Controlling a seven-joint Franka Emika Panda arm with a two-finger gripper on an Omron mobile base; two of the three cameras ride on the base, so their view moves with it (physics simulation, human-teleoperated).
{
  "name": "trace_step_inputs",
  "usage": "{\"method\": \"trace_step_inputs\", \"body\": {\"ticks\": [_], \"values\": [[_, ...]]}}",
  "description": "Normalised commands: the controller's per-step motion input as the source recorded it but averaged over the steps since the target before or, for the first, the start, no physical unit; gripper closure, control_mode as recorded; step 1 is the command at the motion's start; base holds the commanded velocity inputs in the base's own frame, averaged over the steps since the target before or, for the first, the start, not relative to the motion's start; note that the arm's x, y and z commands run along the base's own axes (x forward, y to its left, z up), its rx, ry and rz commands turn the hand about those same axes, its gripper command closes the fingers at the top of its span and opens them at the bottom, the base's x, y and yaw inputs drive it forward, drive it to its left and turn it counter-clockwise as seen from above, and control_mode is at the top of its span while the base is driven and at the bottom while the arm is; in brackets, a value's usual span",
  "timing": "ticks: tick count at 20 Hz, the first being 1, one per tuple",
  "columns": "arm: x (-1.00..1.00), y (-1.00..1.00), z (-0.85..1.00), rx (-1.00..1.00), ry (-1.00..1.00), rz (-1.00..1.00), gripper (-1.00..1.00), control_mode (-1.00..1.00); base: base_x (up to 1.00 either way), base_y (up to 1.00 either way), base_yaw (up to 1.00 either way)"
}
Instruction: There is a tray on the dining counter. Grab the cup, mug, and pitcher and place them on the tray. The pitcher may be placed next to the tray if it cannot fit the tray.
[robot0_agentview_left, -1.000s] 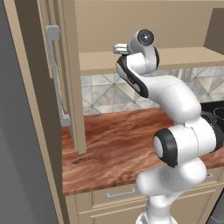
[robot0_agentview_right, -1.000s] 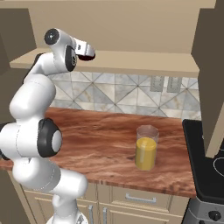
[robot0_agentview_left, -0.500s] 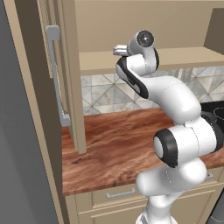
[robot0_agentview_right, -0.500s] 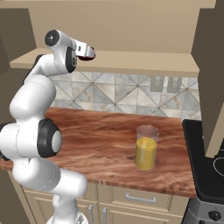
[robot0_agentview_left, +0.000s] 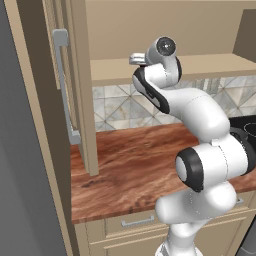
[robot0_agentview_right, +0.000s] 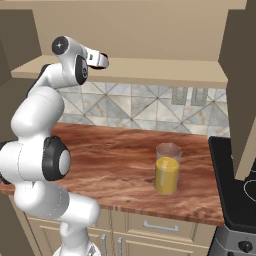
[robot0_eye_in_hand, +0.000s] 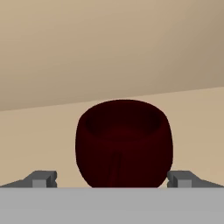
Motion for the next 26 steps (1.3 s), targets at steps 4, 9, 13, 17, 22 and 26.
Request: {"method": "trace_step_inputs", "body": {"ticks": [4,9,13,17,22,26], "values": [[0.02,0.0,0.0,0.0,0.0,0.0,-1.0,-1.0,0.0,0.0,0.0],[0.0,0.0,0.0,0.0,0.0,0.0,-1.0,-1.0,0.0,0.0,0.0],[0.0,0.0,0.0,0.0,0.0,0.0,-1.0,-1.0,0.0,0.0,0.0],[0.0,0.0,0.0,0.0,0.0,0.0,-1.0,-1.0,0.0,0.0,0.0],[0.03,-0.05,0.0,0.0,0.0,0.0,1.0,-1.0,0.0,0.0,0.0],[0.0,0.0,0.0,0.0,0.0,0.0,1.0,-1.0,0.0,0.0,0.0]]}}
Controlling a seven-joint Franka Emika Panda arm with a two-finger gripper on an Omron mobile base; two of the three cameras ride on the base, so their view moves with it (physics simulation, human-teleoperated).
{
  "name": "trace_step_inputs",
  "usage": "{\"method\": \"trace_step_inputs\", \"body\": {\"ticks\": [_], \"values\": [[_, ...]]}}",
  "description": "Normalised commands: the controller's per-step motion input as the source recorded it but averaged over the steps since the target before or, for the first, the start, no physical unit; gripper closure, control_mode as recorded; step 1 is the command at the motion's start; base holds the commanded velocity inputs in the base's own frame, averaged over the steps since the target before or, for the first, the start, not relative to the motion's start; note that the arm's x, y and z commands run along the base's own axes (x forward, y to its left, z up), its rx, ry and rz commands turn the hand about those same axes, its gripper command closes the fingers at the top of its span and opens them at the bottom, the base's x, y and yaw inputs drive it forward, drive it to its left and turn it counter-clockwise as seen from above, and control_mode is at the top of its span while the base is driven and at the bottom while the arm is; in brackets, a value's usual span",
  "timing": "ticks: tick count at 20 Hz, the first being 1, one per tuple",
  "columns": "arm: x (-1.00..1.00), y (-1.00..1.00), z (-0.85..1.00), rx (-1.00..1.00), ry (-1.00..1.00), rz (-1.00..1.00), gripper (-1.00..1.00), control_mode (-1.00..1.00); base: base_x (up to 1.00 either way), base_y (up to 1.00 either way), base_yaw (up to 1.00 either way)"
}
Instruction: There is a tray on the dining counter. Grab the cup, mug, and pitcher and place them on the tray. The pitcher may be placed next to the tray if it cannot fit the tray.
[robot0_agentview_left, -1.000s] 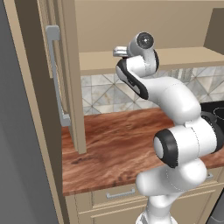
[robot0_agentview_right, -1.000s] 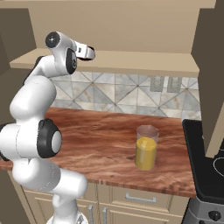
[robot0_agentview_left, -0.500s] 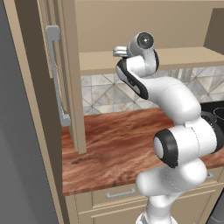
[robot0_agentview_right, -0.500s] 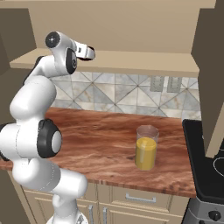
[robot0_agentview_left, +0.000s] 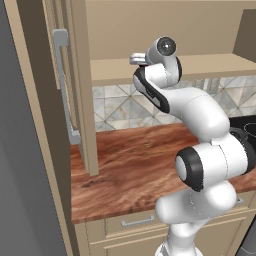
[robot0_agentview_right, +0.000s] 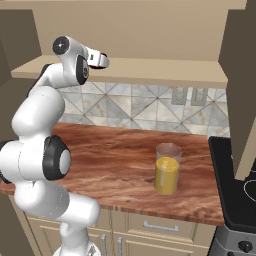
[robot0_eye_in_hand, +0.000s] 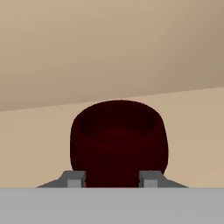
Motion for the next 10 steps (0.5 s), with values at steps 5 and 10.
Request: {"method": "trace_step_inputs", "body": {"ticks": [5,10], "values": [[0.0,0.0,0.0,0.0,0.0,0.0,1.0,-1.0,0.0,0.0,0.0],[0.0,0.0,0.0,0.0,0.0,0.0,1.0,-1.0,0.0,0.0,0.0]]}}
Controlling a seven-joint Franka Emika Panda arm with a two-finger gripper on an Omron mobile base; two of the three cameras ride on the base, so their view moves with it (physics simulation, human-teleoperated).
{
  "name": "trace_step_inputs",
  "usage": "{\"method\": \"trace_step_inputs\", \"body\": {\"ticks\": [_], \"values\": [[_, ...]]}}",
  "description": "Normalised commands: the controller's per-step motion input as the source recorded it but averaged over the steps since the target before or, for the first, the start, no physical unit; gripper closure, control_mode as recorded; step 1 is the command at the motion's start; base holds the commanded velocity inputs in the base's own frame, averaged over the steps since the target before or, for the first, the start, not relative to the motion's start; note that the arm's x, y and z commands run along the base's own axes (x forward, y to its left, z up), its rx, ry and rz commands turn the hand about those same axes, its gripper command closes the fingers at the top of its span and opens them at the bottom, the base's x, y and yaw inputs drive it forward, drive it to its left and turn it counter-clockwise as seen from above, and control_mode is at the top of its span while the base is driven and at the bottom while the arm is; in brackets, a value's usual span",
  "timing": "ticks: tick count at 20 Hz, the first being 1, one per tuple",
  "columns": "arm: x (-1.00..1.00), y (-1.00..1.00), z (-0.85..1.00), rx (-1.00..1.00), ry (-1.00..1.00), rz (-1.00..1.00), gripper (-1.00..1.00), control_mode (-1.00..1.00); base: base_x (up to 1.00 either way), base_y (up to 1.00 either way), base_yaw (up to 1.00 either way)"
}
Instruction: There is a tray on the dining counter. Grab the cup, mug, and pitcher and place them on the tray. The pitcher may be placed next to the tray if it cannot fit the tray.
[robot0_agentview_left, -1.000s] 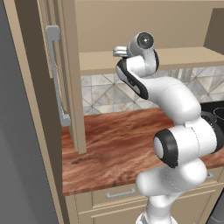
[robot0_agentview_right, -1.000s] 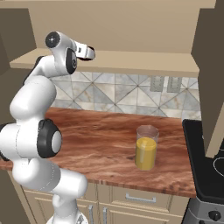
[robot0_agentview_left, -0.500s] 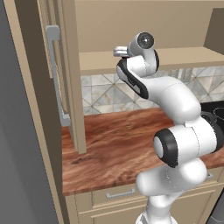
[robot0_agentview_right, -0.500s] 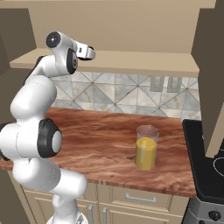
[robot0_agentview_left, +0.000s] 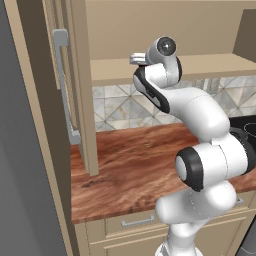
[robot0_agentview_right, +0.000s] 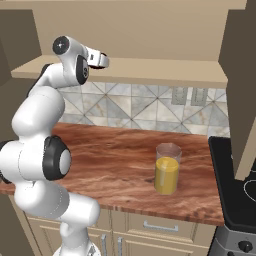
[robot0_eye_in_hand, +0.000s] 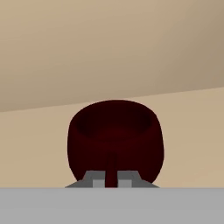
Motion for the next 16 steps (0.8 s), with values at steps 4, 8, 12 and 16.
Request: {"method": "trace_step_inputs", "body": {"ticks": [4,8,12,16], "values": [[0.0,0.0,0.0,0.0,0.0,0.0,1.0,-1.0,0.0,0.0,0.0],[0.0,0.0,0.02,0.0,0.01,0.0,1.0,-1.0,0.0,0.0,0.0],[0.0,0.0,0.15,0.0,0.0,0.0,1.0,-1.0,0.0,0.0,0.0],[0.03,0.0,0.17,0.0,0.01,0.0,1.0,-1.0,0.0,0.0,0.0]]}}
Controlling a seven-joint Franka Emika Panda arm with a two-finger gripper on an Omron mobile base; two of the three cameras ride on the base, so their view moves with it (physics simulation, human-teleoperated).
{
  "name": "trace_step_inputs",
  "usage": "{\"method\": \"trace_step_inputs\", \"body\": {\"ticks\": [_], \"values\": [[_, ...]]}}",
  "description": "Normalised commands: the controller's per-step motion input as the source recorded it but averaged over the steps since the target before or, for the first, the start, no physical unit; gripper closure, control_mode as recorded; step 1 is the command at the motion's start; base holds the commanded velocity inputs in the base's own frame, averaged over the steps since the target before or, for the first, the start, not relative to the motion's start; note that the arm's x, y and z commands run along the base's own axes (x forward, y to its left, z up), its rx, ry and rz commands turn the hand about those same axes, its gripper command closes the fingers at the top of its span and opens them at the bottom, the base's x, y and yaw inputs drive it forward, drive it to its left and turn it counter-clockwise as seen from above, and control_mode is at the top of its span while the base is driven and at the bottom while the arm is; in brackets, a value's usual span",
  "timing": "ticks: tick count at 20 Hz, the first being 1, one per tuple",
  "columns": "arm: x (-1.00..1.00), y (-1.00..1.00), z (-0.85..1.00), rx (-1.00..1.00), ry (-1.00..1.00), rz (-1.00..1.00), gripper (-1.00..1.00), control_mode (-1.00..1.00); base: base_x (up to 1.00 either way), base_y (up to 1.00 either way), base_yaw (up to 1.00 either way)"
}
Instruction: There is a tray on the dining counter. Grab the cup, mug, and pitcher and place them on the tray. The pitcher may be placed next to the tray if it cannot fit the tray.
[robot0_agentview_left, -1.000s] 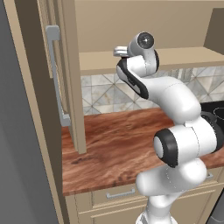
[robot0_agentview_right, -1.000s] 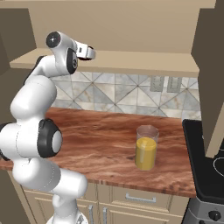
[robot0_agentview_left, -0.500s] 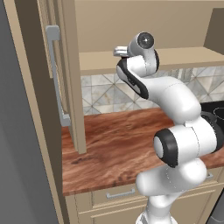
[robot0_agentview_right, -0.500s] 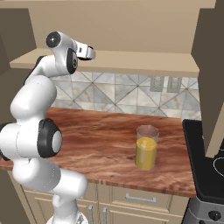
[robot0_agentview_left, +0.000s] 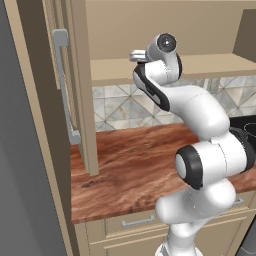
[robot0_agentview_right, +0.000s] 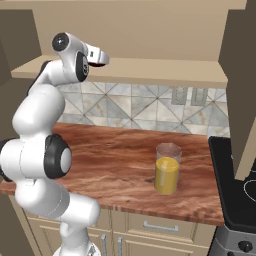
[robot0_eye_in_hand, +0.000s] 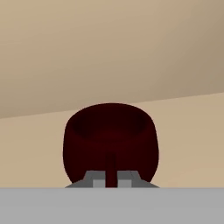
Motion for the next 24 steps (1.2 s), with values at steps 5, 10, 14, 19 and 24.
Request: {"method": "trace_step_inputs", "body": {"ticks": [5,10,14,19,24], "values": [[0.0,0.0,0.1,0.0,0.0,0.0,1.0,-1.0,0.0,0.0,0.0],[0.0,0.0,0.02,0.0,0.0,0.0,1.0,-1.0,0.0,0.0,0.0],[-0.12,-0.14,0.0,0.0,0.0,0.0,1.0,-1.0,0.0,0.0,0.0],[-0.36,-0.25,0.0,0.0,0.0,0.0,1.0,-1.0,0.0,0.0,0.0],[-0.43,-0.07,0.01,0.0,0.0,0.01,1.0,-1.0,0.0,0.0,0.0]]}}
